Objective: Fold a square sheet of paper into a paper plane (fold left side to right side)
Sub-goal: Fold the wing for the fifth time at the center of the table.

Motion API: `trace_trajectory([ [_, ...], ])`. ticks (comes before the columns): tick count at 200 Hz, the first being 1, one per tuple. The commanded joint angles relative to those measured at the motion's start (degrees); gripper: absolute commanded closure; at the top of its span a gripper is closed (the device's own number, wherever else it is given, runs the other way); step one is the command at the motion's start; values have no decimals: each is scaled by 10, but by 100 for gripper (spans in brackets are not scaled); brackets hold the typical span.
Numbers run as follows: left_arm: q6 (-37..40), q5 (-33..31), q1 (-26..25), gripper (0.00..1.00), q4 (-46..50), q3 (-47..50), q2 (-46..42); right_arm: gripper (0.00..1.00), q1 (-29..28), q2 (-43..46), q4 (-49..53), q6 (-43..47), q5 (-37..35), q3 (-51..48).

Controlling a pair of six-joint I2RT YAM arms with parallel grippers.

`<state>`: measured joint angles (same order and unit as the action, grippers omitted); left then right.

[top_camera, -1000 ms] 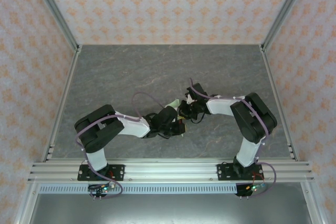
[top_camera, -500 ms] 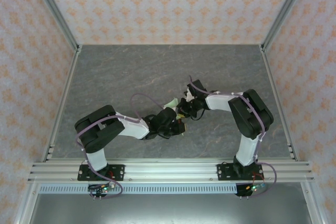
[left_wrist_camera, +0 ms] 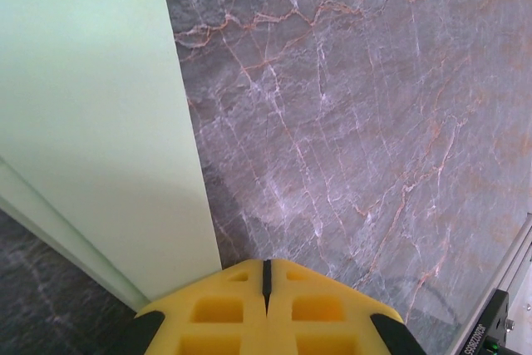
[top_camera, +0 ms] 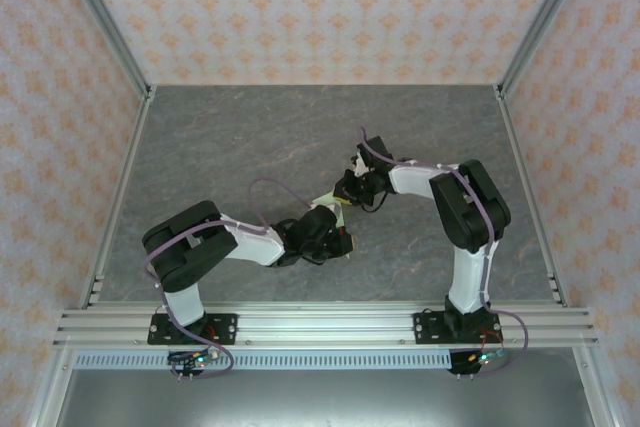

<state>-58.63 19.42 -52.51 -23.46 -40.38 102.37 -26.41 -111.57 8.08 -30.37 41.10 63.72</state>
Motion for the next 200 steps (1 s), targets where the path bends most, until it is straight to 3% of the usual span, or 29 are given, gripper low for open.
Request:
trace_trajectory([
  [1,-3,4,-15,100,81,21,13,84,10,-20,-5,20,-51,29],
  [116,-4,9,-18,100,69,22,1,84,31,-76,38,45,-64,146],
  [168,24,10,-18,100,73,14,-48,82,34,83,39,71,-79,45],
  [200,31,11,-18,100,62,27,-58,93,32,172,-30,34,-5,-97],
])
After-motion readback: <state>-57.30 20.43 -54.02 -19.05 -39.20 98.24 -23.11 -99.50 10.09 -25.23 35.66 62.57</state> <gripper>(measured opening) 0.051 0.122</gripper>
